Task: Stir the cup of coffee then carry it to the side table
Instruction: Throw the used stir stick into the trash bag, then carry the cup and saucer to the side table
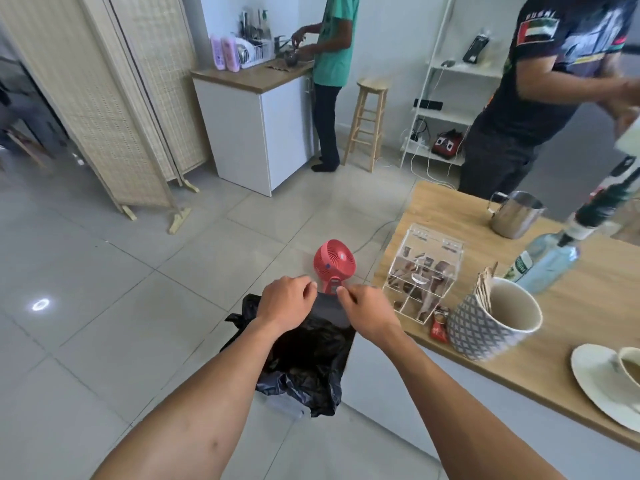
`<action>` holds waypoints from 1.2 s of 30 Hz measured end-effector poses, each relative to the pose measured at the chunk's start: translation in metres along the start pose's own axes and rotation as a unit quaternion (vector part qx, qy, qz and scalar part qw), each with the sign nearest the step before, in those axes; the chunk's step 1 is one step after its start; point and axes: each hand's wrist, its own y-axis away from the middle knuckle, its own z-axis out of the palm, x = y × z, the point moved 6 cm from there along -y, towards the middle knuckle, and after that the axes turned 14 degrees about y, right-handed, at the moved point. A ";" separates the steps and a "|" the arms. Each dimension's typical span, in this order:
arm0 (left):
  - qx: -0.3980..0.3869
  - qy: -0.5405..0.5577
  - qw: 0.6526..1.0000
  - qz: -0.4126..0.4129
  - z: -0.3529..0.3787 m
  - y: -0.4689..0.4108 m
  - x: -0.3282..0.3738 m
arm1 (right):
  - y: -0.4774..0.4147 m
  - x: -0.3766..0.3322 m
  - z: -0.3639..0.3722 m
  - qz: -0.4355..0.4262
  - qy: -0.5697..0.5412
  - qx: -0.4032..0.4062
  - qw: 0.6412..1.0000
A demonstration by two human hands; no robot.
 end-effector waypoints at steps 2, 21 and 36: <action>0.012 -0.009 1.000 0.010 -0.001 0.008 0.026 | 0.017 0.008 -0.021 -0.009 -0.006 0.019 1.000; 0.038 0.052 0.979 0.193 0.055 0.065 0.262 | 0.188 0.168 -0.178 0.080 -0.017 0.192 0.978; -0.075 0.110 0.962 0.238 0.184 0.123 0.405 | 0.334 0.314 -0.220 0.212 0.045 0.234 0.948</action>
